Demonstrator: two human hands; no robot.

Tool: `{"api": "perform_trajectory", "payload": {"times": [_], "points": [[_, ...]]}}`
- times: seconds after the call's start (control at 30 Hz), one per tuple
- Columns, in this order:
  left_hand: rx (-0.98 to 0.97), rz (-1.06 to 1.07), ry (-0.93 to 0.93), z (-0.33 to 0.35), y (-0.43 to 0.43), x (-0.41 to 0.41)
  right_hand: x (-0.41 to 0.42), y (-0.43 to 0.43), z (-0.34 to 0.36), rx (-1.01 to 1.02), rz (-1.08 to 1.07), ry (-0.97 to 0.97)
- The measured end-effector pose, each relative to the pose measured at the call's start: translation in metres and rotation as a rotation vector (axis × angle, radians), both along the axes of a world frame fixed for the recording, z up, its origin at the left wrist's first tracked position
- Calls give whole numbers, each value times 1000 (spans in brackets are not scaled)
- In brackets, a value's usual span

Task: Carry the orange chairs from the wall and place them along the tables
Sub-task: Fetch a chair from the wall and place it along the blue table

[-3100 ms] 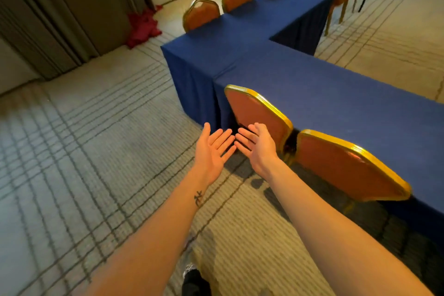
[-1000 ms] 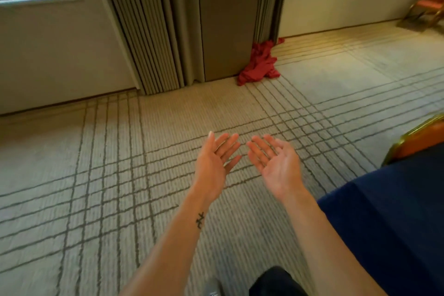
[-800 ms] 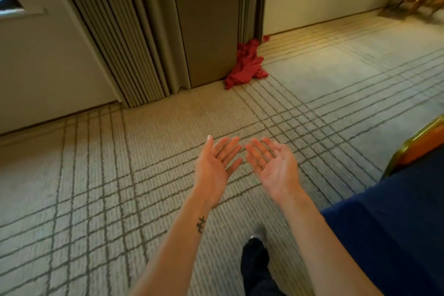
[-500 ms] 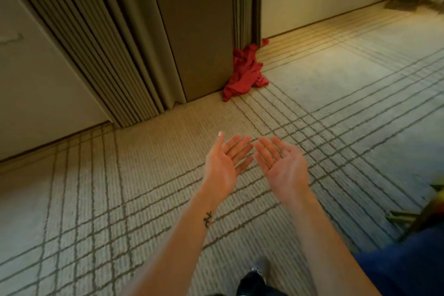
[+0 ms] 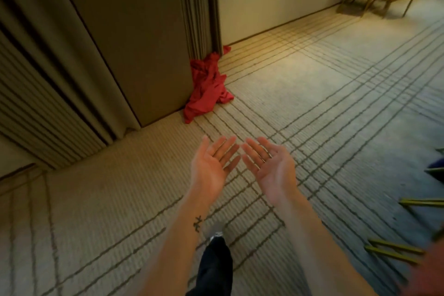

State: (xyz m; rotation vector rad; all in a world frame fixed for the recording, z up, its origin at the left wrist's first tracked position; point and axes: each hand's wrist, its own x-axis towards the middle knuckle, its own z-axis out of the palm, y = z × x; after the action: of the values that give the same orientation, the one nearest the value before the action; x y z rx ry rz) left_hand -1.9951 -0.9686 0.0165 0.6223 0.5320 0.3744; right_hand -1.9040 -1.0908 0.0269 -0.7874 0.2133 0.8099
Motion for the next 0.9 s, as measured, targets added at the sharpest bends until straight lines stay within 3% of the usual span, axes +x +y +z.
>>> {"api": "perform_trajectory", "payload": {"times": [0.33,0.57,0.9], "points": [[13,-205,-62,26,143,256,224,127,29,23,-222,-31],[52,-367,-82,30,171,428,384,145,30,30,-360,-53],[62,-381,-34,14,199,721,683,161,17,66,-391,-29]]}}
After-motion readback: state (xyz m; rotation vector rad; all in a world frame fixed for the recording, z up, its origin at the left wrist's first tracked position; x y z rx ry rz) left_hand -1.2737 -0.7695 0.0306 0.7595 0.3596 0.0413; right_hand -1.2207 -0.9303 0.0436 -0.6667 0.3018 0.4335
